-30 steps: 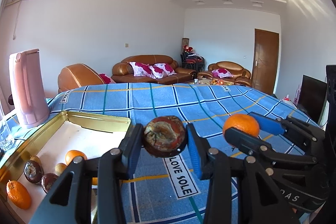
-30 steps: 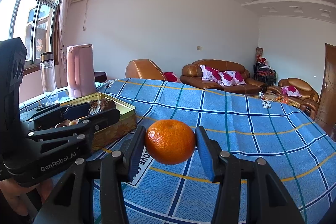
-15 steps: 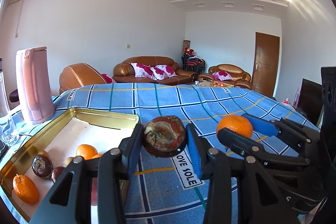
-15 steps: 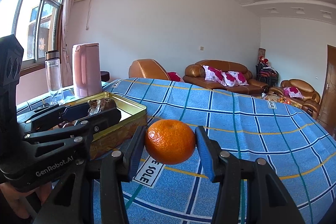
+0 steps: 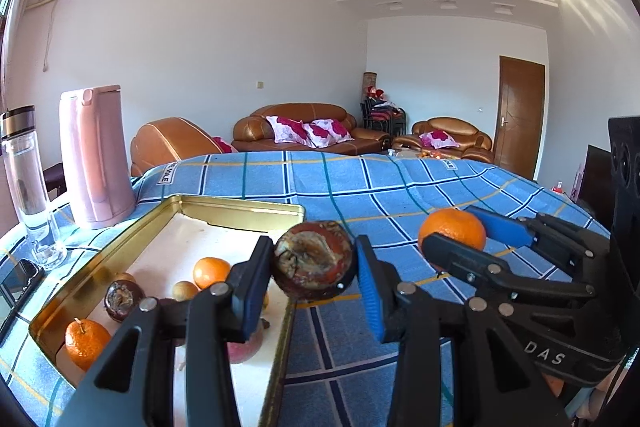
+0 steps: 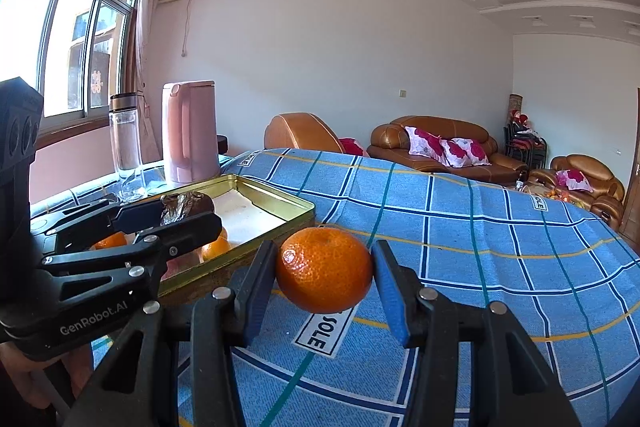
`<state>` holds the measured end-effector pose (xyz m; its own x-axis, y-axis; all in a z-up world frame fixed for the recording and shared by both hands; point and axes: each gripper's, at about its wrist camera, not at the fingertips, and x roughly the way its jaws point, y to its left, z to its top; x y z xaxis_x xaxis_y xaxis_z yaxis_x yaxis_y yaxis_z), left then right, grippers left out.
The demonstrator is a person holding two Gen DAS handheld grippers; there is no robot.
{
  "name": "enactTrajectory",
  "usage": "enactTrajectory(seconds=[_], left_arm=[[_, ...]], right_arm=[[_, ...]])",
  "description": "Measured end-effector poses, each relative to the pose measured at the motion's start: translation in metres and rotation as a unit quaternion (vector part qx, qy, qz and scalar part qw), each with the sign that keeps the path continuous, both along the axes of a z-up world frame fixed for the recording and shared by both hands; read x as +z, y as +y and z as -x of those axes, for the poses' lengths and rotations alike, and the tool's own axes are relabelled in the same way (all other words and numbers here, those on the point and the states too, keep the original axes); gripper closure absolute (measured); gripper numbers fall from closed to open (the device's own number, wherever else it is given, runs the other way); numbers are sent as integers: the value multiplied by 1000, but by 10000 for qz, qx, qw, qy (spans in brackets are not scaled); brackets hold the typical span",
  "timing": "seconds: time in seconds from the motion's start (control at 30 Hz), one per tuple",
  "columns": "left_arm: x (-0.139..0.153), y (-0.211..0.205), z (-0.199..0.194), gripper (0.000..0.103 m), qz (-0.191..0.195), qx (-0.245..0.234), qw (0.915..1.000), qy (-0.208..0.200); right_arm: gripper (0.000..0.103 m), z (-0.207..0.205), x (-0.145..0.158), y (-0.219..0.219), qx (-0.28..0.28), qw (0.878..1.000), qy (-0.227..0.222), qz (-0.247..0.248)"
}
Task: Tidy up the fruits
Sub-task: 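Lower left tool with brown fruit into the tray while right tool lowers the orange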
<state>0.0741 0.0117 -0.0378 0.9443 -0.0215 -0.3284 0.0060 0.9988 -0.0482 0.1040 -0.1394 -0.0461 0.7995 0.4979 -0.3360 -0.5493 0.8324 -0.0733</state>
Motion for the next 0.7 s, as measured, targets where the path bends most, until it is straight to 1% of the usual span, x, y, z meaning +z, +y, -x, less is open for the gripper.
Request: enactTrajectory(seconds=[0.37, 0.57, 0.7], left_arm=[[4, 26, 16, 60, -53, 296, 9995, 65], [6, 40, 22, 60, -115, 532, 9985, 64], [6, 48, 24, 60, -99, 604, 9981, 55]], right_arm=[[53, 8, 0, 19, 362, 9993, 62, -13], [53, 14, 3, 33, 554, 9985, 8, 12], [53, 17, 4, 43, 680, 9977, 2, 40]])
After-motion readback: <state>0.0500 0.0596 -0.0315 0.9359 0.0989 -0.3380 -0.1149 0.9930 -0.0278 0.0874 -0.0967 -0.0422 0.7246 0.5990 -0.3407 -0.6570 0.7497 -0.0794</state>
